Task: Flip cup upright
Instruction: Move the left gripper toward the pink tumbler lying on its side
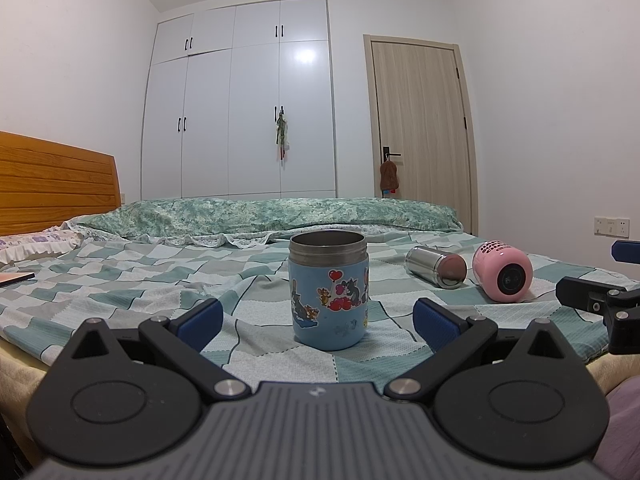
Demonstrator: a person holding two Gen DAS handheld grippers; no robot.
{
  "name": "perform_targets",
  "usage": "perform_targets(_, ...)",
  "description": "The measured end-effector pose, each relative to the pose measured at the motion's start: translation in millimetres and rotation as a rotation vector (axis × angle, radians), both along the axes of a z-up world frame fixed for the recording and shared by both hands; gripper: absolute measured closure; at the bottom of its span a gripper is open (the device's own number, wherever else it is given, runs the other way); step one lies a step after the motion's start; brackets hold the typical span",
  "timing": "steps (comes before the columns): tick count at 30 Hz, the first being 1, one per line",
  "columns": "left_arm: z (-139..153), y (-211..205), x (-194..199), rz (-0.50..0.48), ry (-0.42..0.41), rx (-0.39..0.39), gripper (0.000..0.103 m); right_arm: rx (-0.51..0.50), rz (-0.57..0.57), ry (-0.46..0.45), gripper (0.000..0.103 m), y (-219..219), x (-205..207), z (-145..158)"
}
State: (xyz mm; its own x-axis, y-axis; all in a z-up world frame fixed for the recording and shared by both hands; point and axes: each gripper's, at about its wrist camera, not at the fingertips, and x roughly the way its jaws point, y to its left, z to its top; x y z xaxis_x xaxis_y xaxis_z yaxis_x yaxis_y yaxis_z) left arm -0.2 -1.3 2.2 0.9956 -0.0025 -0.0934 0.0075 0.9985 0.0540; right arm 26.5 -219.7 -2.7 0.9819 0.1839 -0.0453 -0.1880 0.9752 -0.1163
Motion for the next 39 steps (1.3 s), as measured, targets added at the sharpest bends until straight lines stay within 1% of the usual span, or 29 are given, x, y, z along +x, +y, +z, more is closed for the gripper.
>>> perform_targets(11, -0.2, 0.1, -0.1, 0.000, 0.000, 0.000, 0.000, -0.001, 0.000, 0.000, 0.000, 0.5, -0.1, -0.5)
perform_targets(16, 0.0, -3.4, 6.4, -0.012, 0.011, 0.010, 0.000, 0.005, -0.002, 0.000, 0.000, 0.4, -0.2, -0.6)
perform_targets(20, 7.4, -13.9, 7.2, -0.082, 0.026, -0.001, 0.000, 0.038, -0.015, 0.010, 0.000, -8.1, 1.2, 5.7)
perform_targets(26, 18.0, -33.5, 25.9, -0.172, 0.038, 0.025, 0.000, 0.048, -0.059, 0.049, 0.000, -23.8, 11.9, 11.5)
perform_targets(29, 24.2, -44.7, 42.0, -0.225, 0.058, 0.040, 0.000, 0.052, -0.087, 0.061, 0.000, -35.8, 17.5, 18.8)
perform_targets(33, 31.5, -62.1, 72.9, -0.303, 0.106, 0.054, 0.000, 0.062, -0.132, 0.083, 0.000, -53.8, 31.4, 27.3)
perform_targets(39, 42.3, -91.2, 119.1, -0.377, 0.144, 0.088, 0.000, 0.074, -0.199, 0.114, 0.000, -85.3, 57.8, 38.3)
